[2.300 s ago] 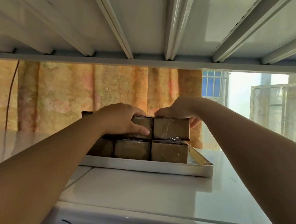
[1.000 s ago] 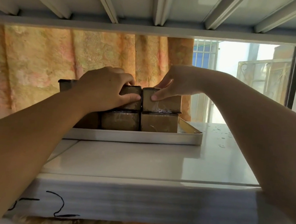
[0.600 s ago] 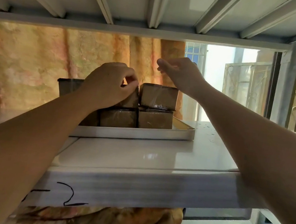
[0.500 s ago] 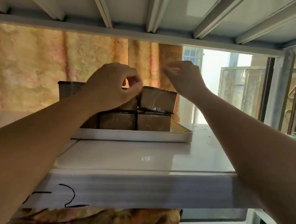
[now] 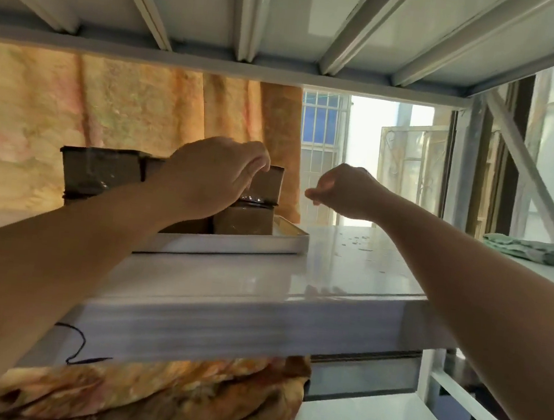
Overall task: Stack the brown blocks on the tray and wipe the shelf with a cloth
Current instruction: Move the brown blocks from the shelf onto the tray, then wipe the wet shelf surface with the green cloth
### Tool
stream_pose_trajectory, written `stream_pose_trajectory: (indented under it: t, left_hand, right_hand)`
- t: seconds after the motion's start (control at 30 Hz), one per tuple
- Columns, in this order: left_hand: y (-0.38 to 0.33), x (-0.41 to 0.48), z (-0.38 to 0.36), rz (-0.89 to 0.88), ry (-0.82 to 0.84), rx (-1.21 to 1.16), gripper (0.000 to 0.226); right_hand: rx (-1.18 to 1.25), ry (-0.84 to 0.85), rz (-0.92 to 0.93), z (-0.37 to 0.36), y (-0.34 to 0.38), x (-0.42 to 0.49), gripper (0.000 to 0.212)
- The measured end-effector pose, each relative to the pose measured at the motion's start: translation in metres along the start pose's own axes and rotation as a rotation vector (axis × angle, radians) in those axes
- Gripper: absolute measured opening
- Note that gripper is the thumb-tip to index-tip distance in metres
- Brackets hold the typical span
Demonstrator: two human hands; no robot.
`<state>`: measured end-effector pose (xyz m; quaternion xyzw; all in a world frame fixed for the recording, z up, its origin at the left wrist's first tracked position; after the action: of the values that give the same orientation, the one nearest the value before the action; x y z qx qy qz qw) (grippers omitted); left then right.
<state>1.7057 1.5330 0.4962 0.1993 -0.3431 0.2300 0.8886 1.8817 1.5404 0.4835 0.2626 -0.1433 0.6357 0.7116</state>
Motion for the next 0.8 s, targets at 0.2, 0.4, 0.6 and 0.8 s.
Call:
stream_pose_trajectory:
  t: [0.2,0.4,0.6,0.8]
  left_hand:
    - [-0.076,0.031,-0.043,-0.028,0.204,-0.021,0.037]
    - [-0.144,0.087,-0.091,0.005,0.249,-0.203,0.050]
    - [-0.197,0.143,-0.130,0.021,0.245,-0.235,0.038]
    - [-0.207,0.151,-0.155,0.031,0.235,-0.150,0.029]
  right_hand:
    - [-0.172,0.260,-0.038,-0.001,-0.079,-0.031,0.038]
    - [-0.261,0.304,-0.338,0.035,-0.245,-0.070,0.052]
    - [-0.227,0.465,-0.409,0.043,-0.325,-0.101,0.052]
    - [-0.208,0.395,-0.337,0.047,-0.332,-0.104,0.041]
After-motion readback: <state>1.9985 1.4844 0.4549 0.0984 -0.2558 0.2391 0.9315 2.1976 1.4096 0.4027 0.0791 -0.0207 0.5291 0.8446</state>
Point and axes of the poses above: each hand's wrist, its own x-axis towards the middle knuckle, its own z-axis out of the back of the hand, y = z × x, the point moved 9 cm from there along x, towards the middle knuckle, and after that the axes turned 4 degrees about y, right-handed, at the moved point
